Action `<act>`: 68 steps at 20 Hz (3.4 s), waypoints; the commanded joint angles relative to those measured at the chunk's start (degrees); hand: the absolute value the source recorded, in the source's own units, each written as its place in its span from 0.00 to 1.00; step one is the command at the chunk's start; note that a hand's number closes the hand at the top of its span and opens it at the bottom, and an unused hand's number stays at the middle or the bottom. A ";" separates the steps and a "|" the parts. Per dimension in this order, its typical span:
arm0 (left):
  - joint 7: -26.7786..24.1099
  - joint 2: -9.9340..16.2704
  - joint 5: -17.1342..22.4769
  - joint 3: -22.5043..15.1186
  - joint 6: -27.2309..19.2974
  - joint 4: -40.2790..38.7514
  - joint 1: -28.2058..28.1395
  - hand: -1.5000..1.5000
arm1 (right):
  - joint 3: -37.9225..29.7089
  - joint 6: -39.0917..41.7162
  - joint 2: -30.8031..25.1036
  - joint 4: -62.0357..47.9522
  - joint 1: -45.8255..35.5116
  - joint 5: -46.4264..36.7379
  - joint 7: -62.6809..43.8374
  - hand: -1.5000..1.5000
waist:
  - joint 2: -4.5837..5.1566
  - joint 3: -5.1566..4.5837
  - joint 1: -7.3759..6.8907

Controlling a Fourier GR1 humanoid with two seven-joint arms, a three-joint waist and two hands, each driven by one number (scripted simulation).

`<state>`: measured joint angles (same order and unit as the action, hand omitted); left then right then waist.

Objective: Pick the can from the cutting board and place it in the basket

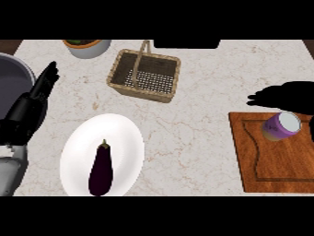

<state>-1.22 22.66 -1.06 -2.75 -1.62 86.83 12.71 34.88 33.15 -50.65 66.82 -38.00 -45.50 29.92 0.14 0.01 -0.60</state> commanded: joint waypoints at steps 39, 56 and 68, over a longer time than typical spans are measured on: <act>2.73 -6.51 -6.73 5.06 4.72 3.07 -0.10 0.50 | -13.78 -11.66 17.17 -28.92 1.17 -22.08 13.81 1.00 | 0.09 0.03 -0.20; 0.55 -5.18 -6.11 8.43 6.52 1.71 -1.82 0.50 | -34.64 -16.99 19.08 -31.66 -2.65 -17.25 -17.01 1.00 | -0.64 -0.14 1.73; 0.54 -5.74 -6.16 7.88 6.88 2.68 -2.34 0.50 | -51.00 -27.97 29.13 -12.76 -16.64 -2.97 -35.04 1.00 | -1.24 -0.01 1.43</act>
<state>-0.75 16.96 -7.34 5.36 4.95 88.94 10.34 -10.34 7.05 -24.87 48.78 -49.44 -55.05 -2.82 -0.86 -0.04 1.04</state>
